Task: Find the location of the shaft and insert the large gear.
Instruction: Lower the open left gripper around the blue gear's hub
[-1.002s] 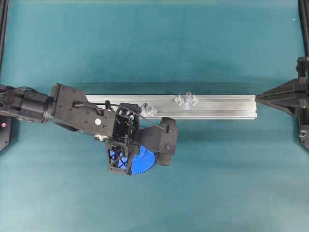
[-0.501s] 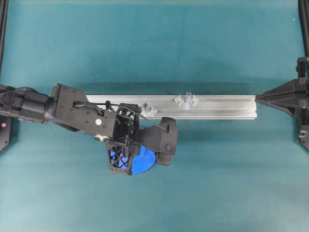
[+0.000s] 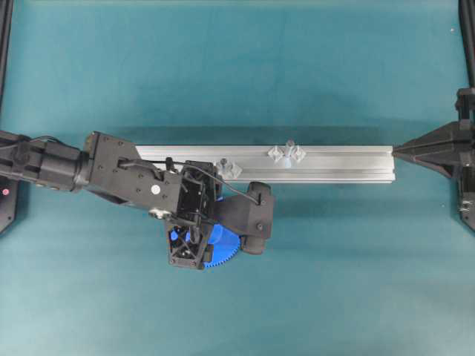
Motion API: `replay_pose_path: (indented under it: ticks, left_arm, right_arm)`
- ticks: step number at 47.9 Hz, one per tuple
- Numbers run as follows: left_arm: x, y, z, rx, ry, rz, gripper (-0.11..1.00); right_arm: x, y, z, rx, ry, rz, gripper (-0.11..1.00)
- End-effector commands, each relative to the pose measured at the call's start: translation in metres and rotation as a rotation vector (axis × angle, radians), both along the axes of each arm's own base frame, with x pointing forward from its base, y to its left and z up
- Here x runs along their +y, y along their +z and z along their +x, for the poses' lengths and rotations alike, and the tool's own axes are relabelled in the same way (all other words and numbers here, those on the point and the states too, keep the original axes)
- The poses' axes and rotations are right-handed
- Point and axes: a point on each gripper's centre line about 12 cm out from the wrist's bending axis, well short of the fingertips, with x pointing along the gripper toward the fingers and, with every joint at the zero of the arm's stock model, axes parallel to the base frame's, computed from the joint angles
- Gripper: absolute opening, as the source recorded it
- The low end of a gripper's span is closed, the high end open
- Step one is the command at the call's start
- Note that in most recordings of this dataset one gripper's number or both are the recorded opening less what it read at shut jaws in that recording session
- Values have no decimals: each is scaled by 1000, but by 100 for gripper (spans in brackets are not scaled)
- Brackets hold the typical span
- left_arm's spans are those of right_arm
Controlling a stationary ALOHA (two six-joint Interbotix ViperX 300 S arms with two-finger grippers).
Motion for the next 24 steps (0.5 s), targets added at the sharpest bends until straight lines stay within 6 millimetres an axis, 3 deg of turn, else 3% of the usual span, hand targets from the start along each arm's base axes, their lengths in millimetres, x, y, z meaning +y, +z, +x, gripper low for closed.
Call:
replay_pose_path:
  ticks: [1, 24]
  left_arm:
    - [-3, 14, 6, -43, -7, -4, 94]
    - [-3, 9, 7, -34, -5, -3, 94]
  right_arm:
    - [-1, 3, 1, -8, -6, 8, 0]
    - [-1, 2, 1, -5, -6, 8, 0]
